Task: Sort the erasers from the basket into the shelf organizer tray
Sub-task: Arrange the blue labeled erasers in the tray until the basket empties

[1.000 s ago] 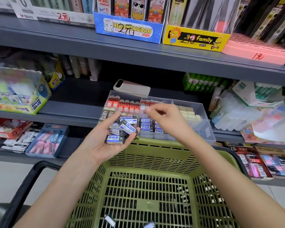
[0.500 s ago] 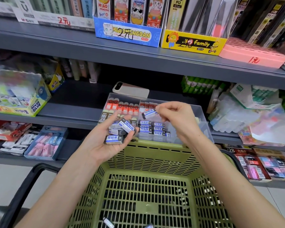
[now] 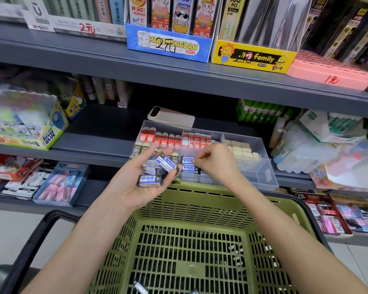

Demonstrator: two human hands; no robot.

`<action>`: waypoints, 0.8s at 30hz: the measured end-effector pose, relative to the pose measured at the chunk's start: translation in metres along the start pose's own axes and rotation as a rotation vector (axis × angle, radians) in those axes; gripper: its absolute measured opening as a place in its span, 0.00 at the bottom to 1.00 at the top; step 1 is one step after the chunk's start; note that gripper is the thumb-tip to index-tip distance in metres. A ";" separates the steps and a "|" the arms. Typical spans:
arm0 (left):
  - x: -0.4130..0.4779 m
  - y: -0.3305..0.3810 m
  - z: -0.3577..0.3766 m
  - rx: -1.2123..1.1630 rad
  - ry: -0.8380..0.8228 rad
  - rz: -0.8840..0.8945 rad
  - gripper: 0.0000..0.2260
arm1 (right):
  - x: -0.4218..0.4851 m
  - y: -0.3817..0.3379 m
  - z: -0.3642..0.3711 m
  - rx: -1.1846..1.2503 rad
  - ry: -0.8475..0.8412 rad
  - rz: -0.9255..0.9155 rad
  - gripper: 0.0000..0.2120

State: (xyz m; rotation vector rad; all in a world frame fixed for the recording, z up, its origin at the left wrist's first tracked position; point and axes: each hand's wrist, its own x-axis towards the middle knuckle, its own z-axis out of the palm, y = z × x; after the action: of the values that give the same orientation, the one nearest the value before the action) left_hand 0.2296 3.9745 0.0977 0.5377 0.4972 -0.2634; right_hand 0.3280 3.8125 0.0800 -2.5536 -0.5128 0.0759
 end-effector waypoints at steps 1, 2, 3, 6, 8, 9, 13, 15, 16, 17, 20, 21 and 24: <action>0.000 0.000 0.001 0.006 0.001 0.001 0.15 | -0.001 -0.001 -0.002 -0.081 -0.016 -0.014 0.06; 0.000 -0.001 0.001 0.011 0.001 0.002 0.15 | -0.002 -0.002 -0.005 -0.121 -0.003 -0.032 0.07; 0.001 -0.001 0.002 0.013 0.001 0.002 0.14 | -0.006 -0.005 -0.008 -0.100 0.037 -0.057 0.09; 0.001 -0.002 0.003 0.018 -0.011 0.008 0.14 | -0.026 -0.018 -0.018 0.299 0.114 -0.136 0.08; 0.002 -0.004 0.003 0.016 -0.022 0.024 0.13 | -0.043 -0.032 -0.021 0.497 0.047 -0.175 0.02; 0.002 -0.004 0.004 0.007 -0.028 0.033 0.12 | -0.049 -0.038 -0.022 0.500 0.017 -0.191 0.03; 0.000 -0.008 0.010 0.110 -0.041 0.069 0.16 | -0.055 -0.054 -0.024 0.125 0.075 -0.302 0.14; -0.001 -0.009 0.013 0.153 -0.034 0.089 0.15 | -0.053 -0.057 -0.027 0.180 0.055 -0.308 0.10; -0.001 -0.008 0.013 0.156 -0.024 0.095 0.12 | -0.051 -0.056 -0.029 0.304 0.028 -0.269 0.07; -0.002 -0.006 0.015 0.155 -0.006 0.100 0.10 | -0.048 -0.053 -0.032 0.459 0.017 -0.210 0.05; -0.002 0.000 0.013 0.115 0.067 0.121 0.10 | -0.033 -0.032 -0.041 0.819 0.122 0.012 0.05; -0.002 0.002 0.012 0.092 0.092 0.128 0.11 | -0.027 -0.024 -0.041 0.849 0.175 0.084 0.05; -0.004 0.006 0.008 0.060 0.124 0.127 0.12 | -0.011 -0.006 -0.026 0.718 0.251 0.211 0.06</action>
State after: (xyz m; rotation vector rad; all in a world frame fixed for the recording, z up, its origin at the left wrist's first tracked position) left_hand 0.2316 3.9750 0.1082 0.6440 0.5738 -0.1245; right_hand 0.3199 3.8001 0.1046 -1.8643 -0.0839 0.0095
